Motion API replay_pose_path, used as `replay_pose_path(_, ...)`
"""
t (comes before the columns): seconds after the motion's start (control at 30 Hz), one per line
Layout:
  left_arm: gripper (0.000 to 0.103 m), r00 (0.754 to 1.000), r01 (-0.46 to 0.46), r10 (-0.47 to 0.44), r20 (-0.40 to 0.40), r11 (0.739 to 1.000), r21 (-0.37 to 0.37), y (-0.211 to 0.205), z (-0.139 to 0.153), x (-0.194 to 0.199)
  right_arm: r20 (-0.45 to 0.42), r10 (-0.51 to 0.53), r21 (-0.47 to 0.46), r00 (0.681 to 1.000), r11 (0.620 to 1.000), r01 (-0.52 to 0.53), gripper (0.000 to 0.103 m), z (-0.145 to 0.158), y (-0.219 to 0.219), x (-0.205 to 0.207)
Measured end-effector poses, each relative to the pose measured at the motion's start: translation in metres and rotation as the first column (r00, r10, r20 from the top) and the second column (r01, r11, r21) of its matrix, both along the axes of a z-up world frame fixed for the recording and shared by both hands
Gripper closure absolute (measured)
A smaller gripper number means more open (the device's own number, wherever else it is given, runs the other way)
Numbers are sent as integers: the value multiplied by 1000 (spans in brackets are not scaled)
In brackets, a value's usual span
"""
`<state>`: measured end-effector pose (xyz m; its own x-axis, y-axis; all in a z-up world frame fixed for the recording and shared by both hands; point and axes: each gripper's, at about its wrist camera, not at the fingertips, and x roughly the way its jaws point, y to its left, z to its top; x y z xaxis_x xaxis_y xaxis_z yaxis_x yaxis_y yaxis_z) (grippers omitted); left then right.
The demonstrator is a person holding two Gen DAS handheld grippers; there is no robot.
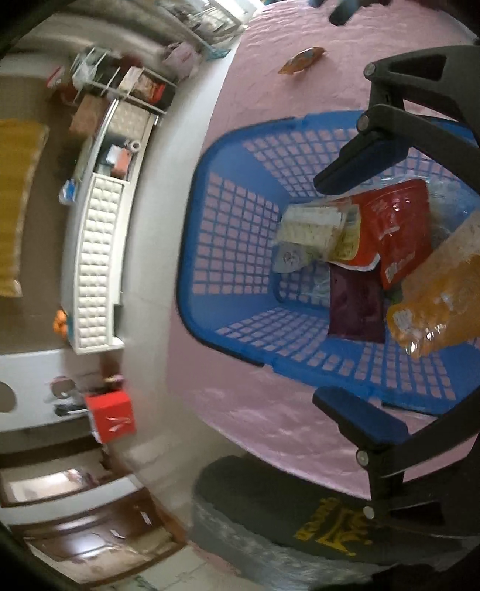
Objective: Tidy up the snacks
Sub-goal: 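Move the right gripper to the orange stick snack and grasp it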
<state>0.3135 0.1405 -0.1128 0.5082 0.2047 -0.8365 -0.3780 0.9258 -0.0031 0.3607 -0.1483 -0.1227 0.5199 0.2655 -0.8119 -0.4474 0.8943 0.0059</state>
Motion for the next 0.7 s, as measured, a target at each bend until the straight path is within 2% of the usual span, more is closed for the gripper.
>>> replay_pose_path(0.03,0,1000,-4,4,-7,1000,-11,1,-4,4,-5,-4,-8,1000,1000,4,16,-5,-3,5)
replay_pose_path(0.23,0,998,-27,30,-54,998,62,-8,-8,19,-34,-19,-35,999,999,18,16,-31,-19,31)
replay_pose_path(0.33,0,999,-33,34,-20,998,45,-12,-8,19,-36,-21,-29,999,999,20,16,-45,-24,41)
replay_pose_path(0.47,0,1000,-17,17,-15,1000,21,-15,-13,26,-17,4,-64,1000,998,-5,16,-59,-26,53)
replay_pose_path(0.53,0,998,-58,58,-21,998,11,-13,-15,29,-5,15,-92,1000,996,-16,16,-64,-24,60)
replay_pose_path(0.6,0,992,-126,126,-20,991,-40,-7,-19,32,3,14,-130,1000,991,-13,16,-71,-22,71)
replay_pose_path(0.7,0,991,-134,134,-8,988,-75,-7,-21,36,-20,30,-149,999,988,-33,16,-83,-20,84)
